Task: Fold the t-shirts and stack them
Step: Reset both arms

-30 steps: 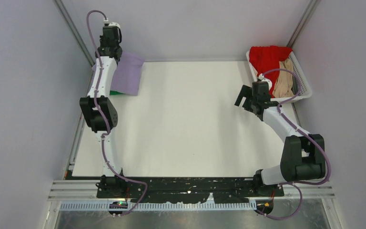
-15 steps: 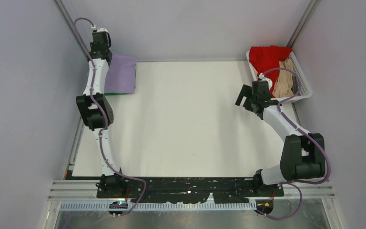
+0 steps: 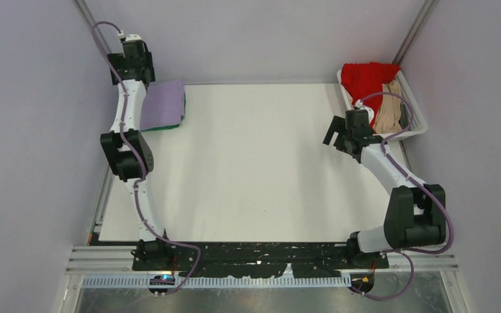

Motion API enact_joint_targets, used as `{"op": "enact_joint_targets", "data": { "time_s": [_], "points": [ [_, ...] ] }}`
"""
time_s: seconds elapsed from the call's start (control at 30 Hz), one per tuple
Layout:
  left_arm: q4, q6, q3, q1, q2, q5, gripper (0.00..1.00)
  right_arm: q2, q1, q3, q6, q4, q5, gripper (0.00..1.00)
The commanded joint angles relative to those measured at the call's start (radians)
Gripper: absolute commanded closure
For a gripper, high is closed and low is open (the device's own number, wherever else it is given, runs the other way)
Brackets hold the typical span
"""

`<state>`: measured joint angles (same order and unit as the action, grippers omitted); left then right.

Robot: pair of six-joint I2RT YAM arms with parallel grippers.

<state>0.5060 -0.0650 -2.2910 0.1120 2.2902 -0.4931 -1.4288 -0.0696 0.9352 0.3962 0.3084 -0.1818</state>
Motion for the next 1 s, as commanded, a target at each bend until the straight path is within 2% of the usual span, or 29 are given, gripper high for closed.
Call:
{"op": "enact_joint_targets", "data": {
  "time_s": [0.0,0.13,0.17,0.27,0.33,0.43,0.53,0.67,0.83,0.97],
  "points": [
    [-0.058,0.051,0.093,-0.044,-0.245,0.065,0.0,0.106,0.003,-0.009,0.016,-0.014,-0.001,0.05],
    [-0.035,0.111,0.256,-0.102,-0.387,0.096,0.0,0.174,0.003,-0.062,0.025,-0.016,0.022,0.05],
    [-0.012,0.152,0.296,-0.133,-0.421,0.137,0.0,0.186,0.002,-0.072,0.028,-0.015,0.028,0.05],
    [0.01,0.315,0.469,-0.144,-0.53,0.377,0.0,0.255,0.003,-0.122,0.025,-0.02,0.071,0.05],
    [-0.056,0.395,0.648,-0.147,-0.631,0.566,0.0,0.296,0.002,-0.158,0.018,-0.027,0.083,0.05],
    [-0.314,0.504,1.017,-0.179,-0.819,0.758,0.0,0.357,0.003,-0.234,0.012,-0.053,0.09,0.05],
    [-0.465,0.561,1.329,-0.263,-1.0,0.732,0.0,0.394,0.002,-0.281,-0.001,-0.063,0.098,0.05],
    [-0.497,0.593,1.615,-0.356,-1.202,0.621,0.0,0.441,0.002,-0.34,0.0,-0.065,0.106,0.05],
    [-0.491,0.598,1.793,-0.367,-1.397,0.614,0.0,0.521,0.004,-0.415,0.016,-0.092,0.067,0.05],
    [-0.476,0.581,1.821,-0.368,-1.474,0.551,0.0,0.554,0.003,-0.423,0.019,-0.081,0.025,0.05]
  ]
}}
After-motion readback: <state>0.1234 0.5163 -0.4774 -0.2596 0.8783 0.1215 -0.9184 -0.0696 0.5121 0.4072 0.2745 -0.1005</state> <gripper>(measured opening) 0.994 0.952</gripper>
